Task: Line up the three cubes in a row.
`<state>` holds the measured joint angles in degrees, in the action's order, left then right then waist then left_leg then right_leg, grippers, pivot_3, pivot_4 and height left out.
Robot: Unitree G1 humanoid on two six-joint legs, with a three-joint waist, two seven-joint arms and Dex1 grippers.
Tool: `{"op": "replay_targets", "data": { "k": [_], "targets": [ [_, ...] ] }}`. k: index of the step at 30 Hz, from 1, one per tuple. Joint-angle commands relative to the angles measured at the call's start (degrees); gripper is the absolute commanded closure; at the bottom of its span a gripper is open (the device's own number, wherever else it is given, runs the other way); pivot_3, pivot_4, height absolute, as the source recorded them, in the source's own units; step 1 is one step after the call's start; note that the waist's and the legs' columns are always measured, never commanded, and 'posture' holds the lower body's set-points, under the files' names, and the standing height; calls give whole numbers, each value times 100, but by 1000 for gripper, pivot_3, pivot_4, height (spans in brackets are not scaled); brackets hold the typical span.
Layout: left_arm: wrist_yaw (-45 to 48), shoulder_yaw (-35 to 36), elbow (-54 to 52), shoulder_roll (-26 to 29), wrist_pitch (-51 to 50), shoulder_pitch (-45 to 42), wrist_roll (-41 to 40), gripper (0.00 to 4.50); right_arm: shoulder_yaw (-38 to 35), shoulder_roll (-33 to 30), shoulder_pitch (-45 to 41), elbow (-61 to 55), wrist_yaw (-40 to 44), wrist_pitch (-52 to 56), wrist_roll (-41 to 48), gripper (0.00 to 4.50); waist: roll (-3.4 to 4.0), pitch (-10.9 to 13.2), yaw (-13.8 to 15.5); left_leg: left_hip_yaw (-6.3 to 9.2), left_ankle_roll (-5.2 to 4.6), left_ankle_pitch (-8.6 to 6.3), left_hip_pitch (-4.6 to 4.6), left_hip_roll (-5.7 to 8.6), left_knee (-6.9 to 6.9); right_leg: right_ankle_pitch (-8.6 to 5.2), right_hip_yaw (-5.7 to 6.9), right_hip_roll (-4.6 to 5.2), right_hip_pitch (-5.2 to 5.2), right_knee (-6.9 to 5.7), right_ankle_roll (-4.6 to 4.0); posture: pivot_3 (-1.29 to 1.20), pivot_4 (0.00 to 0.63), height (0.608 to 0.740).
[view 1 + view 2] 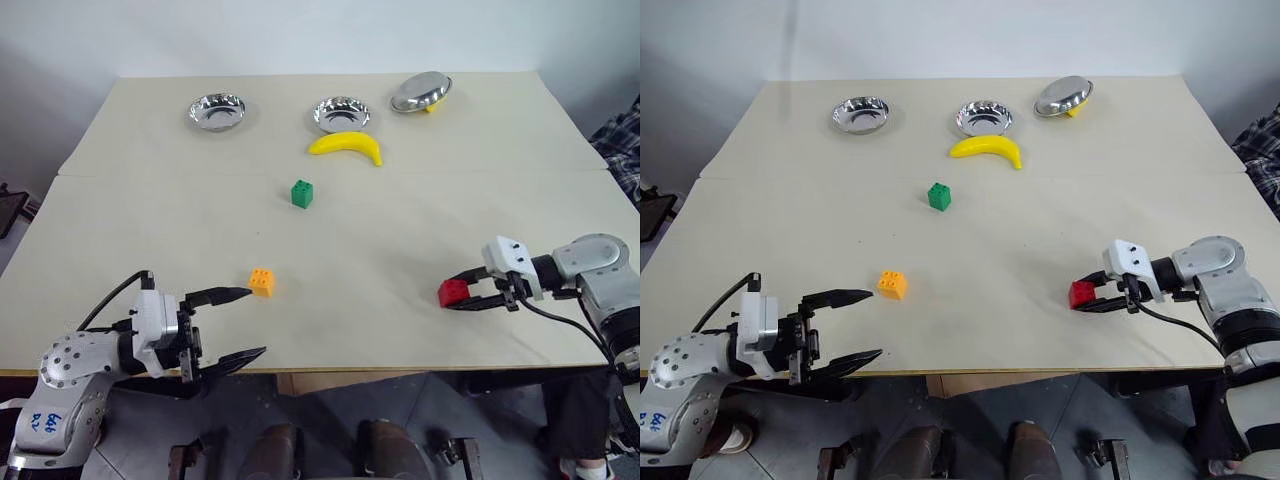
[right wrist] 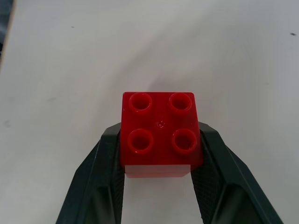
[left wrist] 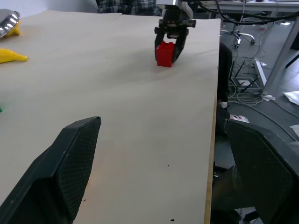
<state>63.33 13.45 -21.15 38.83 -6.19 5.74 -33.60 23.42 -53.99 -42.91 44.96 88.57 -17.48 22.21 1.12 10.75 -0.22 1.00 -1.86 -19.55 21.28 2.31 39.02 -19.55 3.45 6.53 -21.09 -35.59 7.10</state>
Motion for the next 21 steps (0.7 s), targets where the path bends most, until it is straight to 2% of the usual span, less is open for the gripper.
{"op": "replay_targets", "data": {
  "k": [1,5,14,18,21],
  "targets": [
    [149,-58,136,-107,348,-102,21,0,6,46,-129,185,393,-41,101,3001,0,0,0,0,0,0,0,0,0,0,0,0,1,1,0,0,150,740],
    [116,-192,124,-59,239,-121,58,0,-21,135,-238,471,393,-348,-5,3001,-2,1,-2,0,0,0,-1,0,2,0,3,0,3,1,0,0,150,740],
    [142,-155,265,-3,285,-209,83,0,172,266,-518,985,393,-789,-6,102,-2,1,-6,1,0,0,0,-1,2,0,4,0,1,-1,0,0,150,740],
    [12,-86,188,-32,246,-144,62,0,99,207,-583,978,393,-1038,141,14,-2,1,-1,1,0,0,0,0,2,0,5,0,1,-1,0,0,150,740],
    [-169,83,152,-77,250,43,40,0,-109,-33,-549,729,393,-807,481,14,-2,1,-4,1,0,0,0,0,2,0,5,0,1,-1,0,0,150,740]
  ]
}}
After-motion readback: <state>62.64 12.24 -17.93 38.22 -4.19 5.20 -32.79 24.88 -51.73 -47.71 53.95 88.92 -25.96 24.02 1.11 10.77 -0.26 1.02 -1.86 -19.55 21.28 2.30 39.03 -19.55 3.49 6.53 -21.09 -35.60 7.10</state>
